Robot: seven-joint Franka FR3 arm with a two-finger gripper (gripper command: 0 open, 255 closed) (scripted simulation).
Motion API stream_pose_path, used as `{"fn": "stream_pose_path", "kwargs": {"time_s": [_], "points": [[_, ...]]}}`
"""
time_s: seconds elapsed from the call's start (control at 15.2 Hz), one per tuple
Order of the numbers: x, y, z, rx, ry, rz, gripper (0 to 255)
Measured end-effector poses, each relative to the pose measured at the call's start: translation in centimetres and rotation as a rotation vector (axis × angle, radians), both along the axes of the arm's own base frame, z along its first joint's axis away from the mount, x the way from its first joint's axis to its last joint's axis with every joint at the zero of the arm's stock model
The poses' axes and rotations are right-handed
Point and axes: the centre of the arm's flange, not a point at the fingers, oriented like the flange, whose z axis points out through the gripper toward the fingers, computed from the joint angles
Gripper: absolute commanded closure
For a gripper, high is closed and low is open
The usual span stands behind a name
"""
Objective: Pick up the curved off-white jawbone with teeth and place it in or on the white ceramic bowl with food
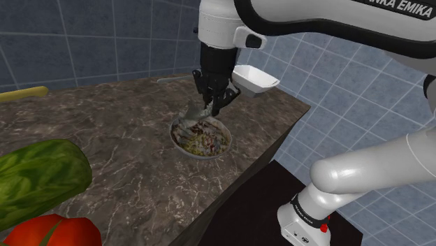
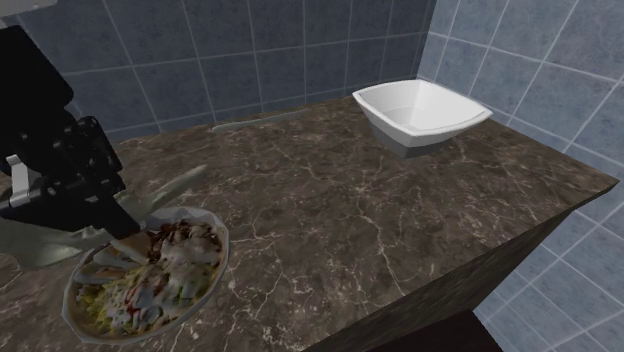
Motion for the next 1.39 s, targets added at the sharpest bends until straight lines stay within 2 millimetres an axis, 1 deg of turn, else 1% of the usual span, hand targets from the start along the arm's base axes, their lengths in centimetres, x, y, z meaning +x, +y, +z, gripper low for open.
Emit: {"fn": "stream_pose_path", "kwargs": {"time_s": [0.46, 0.59, 0.86, 0.92, 1.32, 1.39], "points": [[0.3, 0.3, -3.6, 0.001, 0.0, -0.001, 255], [0.1, 0.3, -4.0, 0.001, 0.0, -0.001, 255], [0.1, 0.2, -4.2, 0.001, 0.0, -0.001, 255], [0.1, 0.2, -4.2, 0.001, 0.0, -0.001, 0], [0.1, 0.2, -4.2, 0.001, 0.0, -0.001, 0], [0.1, 0.3, -3.5, 0.001, -0.001, -0.001, 0]]}}
